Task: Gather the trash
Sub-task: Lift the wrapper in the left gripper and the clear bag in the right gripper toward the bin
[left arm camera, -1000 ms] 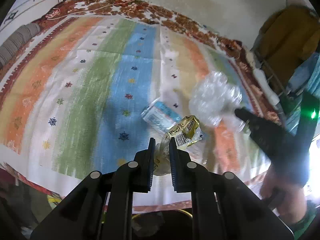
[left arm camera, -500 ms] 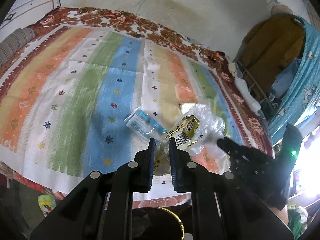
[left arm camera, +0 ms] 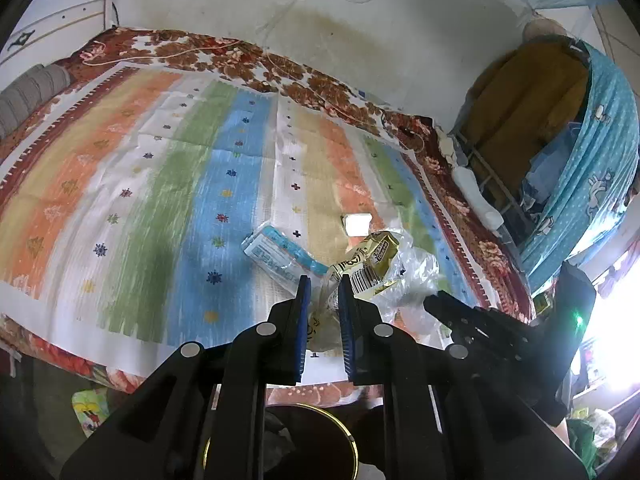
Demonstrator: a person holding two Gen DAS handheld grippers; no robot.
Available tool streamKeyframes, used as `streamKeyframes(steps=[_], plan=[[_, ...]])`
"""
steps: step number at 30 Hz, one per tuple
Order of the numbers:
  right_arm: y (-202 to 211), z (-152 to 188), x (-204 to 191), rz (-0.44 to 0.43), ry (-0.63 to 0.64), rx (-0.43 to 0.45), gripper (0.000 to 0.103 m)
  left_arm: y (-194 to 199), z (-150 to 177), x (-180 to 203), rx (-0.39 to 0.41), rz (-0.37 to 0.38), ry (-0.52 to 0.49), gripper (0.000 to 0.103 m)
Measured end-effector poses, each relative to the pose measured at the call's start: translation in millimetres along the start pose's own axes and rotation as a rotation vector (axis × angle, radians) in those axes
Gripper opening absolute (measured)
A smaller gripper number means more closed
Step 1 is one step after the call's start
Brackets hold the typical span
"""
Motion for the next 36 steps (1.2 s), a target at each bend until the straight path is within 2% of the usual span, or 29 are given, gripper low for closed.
streamKeyframes(steps=[20,27,36], plan=[[41,40,-15,-0.04,-0.015,0.012,0.013,36,34,19,0.041,-0.006,-0.103,0.013],[51,60,-28,-0.043,0.022,-0.001,0.013,47,52,16,0.031,0.003,-0.109,0.013],[61,83,-30,-0.055,0.01,-0.012,0.013,55,74,20,0.028,0.013,-0.113,0.013]])
Point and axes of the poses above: each gripper's, at about its wrist camera, not at the fingertips, and y roughly against the way its jaws point, x to its right, z to its underside, the point moved 4 cm from there along -y, roughly the way its jaws point, and after that the axes turned 3 degrees about -y, right-handed, at the moved point
